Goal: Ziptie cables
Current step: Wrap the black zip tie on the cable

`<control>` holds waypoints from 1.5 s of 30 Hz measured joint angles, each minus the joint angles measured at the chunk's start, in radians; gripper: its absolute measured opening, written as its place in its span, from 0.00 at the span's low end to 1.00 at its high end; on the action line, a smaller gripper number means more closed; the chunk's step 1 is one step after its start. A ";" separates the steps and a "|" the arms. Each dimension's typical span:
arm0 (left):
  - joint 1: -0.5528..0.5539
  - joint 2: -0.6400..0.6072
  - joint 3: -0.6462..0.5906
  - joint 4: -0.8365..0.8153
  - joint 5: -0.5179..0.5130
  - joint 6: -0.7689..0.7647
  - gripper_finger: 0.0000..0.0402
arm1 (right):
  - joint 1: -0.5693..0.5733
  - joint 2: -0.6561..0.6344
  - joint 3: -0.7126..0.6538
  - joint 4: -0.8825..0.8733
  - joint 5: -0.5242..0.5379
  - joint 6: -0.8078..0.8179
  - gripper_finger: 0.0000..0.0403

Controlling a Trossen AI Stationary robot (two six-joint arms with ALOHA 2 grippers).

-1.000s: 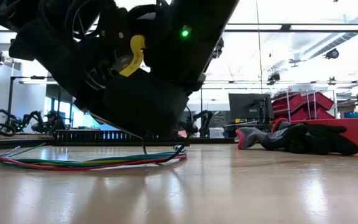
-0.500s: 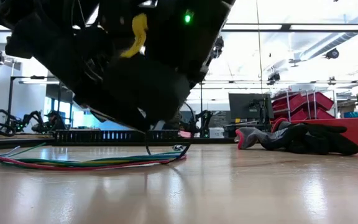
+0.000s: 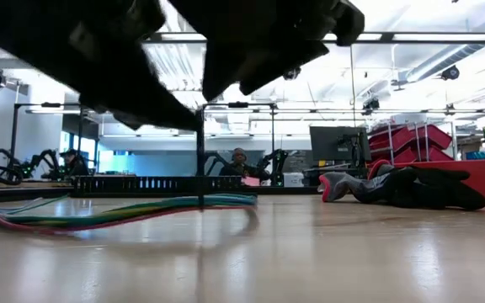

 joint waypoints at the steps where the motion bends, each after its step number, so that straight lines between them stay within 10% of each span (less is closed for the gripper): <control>1: -0.013 0.000 -0.001 0.008 -0.026 0.017 0.00 | 0.001 0.005 -0.001 0.009 0.005 0.038 0.51; 12: -0.051 0.041 -0.005 -0.045 -0.150 0.018 0.00 | 0.017 0.009 -0.007 0.074 0.070 0.220 0.43; 28: -0.113 0.081 -0.004 -0.008 -0.223 0.055 0.00 | -0.001 0.009 -0.252 0.613 0.155 -0.048 0.34; 45: -0.133 0.080 -0.007 0.019 -0.220 0.157 0.00 | -0.058 0.007 -0.256 0.637 0.071 -0.076 0.22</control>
